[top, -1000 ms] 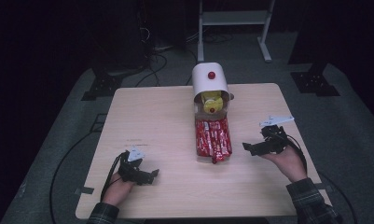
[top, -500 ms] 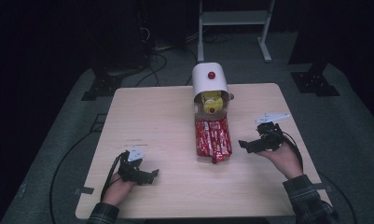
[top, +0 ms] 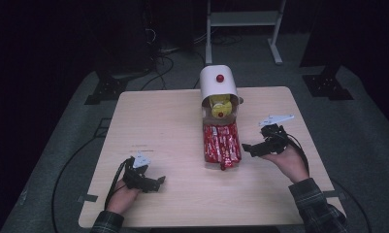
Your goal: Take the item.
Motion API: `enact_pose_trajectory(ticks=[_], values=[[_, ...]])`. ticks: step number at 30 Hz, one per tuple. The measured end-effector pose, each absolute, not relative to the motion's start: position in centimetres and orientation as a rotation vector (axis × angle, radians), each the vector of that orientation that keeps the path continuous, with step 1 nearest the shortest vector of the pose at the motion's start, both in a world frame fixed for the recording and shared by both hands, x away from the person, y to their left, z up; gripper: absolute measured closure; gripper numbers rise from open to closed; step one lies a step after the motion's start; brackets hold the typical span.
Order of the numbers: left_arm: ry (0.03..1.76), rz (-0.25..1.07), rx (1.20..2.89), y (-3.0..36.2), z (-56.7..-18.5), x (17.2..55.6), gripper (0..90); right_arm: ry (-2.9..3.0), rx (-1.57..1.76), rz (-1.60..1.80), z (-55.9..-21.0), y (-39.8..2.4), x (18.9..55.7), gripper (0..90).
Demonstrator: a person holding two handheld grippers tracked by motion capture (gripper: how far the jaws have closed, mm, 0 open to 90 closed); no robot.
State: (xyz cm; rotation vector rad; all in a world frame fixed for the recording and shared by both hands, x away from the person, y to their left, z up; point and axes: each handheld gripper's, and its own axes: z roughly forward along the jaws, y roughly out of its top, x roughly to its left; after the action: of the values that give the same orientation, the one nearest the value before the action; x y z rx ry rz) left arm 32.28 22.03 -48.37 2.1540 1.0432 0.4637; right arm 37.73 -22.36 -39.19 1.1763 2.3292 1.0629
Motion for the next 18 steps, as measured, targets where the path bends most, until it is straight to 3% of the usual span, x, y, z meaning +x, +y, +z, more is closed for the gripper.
enact_pose_trajectory(ticks=[18], values=[[1.045, 0.462, 2.151, 22.0, -48.4, 32.3, 0.0, 2.366, 1.151, 1.080, -39.3, -20.3, 38.4, 0.2]])
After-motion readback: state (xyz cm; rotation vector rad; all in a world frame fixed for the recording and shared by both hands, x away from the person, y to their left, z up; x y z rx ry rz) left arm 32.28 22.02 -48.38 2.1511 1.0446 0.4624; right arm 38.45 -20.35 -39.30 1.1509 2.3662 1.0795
